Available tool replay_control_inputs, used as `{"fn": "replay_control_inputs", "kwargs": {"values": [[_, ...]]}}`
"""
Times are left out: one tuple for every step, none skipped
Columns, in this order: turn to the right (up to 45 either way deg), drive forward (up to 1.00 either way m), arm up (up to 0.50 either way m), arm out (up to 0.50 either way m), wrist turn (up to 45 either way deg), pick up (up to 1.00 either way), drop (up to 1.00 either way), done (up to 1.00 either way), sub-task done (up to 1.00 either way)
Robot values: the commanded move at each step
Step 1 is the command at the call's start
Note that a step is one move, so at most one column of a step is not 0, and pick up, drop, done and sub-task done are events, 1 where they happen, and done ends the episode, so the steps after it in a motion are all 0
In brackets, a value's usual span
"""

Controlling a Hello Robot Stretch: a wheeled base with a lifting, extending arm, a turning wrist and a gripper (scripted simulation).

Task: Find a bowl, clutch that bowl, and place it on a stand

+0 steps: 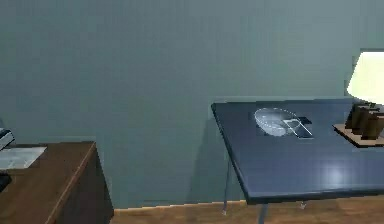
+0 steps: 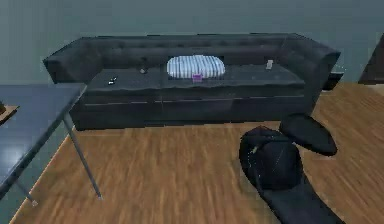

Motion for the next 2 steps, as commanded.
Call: {"fn": "replay_control_inputs", "kwargs": {"values": [[-45.0, 0.0, 0.0, 0.0, 0.0, 0.0, 0.0, 0.0, 0.0], [-18.0, 0.0, 0.0, 0.0, 0.0, 0.0, 0.0, 0.0, 0.0]]}}
